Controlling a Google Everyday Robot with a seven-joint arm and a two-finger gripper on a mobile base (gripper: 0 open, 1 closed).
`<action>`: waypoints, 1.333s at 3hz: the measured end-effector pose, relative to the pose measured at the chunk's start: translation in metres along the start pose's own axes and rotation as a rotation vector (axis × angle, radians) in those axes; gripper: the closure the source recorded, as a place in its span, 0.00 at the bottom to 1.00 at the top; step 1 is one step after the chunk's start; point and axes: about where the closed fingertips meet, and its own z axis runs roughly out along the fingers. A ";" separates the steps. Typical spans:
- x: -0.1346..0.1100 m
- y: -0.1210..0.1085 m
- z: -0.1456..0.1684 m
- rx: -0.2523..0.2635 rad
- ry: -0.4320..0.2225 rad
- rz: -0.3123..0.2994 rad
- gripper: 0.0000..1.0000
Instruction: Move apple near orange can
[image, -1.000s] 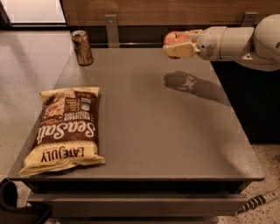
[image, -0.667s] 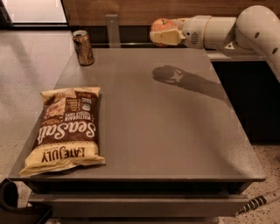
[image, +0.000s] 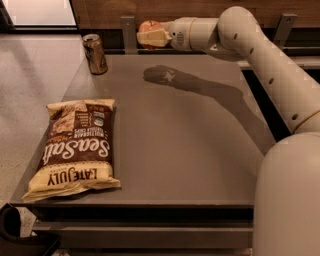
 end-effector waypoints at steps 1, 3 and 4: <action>0.017 0.016 0.036 -0.024 0.052 0.019 1.00; 0.073 0.081 0.087 -0.128 0.078 0.090 1.00; 0.083 0.101 0.101 -0.159 0.069 0.100 1.00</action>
Offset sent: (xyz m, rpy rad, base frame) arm -0.0282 0.1085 -0.0978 -0.0135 0.1669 0.1084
